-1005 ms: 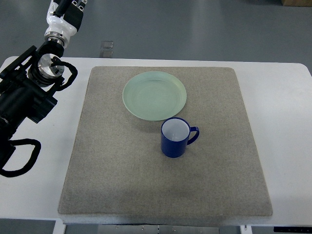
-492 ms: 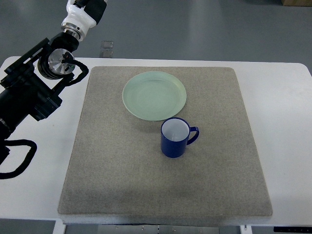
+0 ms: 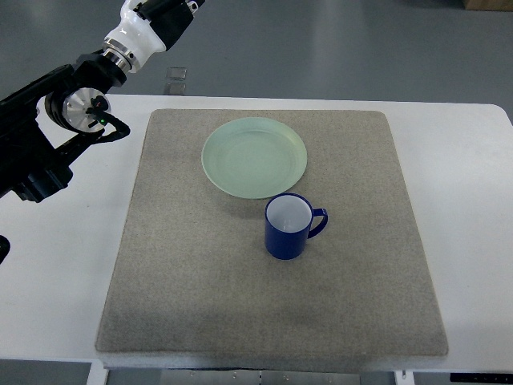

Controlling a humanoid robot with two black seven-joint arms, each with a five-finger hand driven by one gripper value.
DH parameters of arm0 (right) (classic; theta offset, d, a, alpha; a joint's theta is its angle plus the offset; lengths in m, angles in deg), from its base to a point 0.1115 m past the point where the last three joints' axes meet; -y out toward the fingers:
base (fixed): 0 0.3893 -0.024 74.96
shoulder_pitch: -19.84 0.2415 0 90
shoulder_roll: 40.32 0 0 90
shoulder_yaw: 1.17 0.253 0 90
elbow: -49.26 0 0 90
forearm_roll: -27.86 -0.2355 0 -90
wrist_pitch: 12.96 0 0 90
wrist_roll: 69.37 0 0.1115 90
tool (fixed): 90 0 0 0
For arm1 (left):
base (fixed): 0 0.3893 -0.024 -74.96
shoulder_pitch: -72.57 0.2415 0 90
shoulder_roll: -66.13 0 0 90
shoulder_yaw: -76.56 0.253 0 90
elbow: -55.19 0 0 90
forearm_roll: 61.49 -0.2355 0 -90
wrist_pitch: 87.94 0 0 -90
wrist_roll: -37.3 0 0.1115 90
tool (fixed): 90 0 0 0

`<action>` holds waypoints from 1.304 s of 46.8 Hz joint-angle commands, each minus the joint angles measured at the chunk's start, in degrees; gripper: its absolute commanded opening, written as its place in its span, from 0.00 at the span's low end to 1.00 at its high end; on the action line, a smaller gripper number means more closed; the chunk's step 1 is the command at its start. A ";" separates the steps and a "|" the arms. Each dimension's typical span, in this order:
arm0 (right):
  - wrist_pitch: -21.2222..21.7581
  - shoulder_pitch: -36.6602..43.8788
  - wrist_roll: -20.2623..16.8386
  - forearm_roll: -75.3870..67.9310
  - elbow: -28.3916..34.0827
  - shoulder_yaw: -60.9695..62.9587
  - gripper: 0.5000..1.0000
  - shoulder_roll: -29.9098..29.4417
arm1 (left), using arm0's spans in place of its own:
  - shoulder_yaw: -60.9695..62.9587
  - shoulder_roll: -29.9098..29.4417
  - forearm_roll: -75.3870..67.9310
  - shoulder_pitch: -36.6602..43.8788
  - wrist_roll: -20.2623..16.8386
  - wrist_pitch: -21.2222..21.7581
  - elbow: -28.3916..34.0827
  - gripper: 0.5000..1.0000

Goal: Place cup left of plate with left hand
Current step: 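Swing the left hand out over the green plate, fingers open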

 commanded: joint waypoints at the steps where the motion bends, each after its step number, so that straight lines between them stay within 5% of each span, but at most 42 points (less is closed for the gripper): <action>1: 0.00 0.00 0.00 0.00 0.00 0.00 0.86 0.00 | 2.93 -2.09 0.01 -0.07 0.00 -0.02 -3.68 0.99; 42: 0.00 0.00 0.00 0.00 0.00 0.00 0.86 0.00 | 21.13 -11.15 -14.50 1.50 -0.17 -9.95 -10.89 0.99; 61: 0.00 0.00 0.00 0.00 0.00 0.00 0.86 0.00 | 20.60 -11.15 -22.93 6.69 -1.66 -10.66 -10.80 0.99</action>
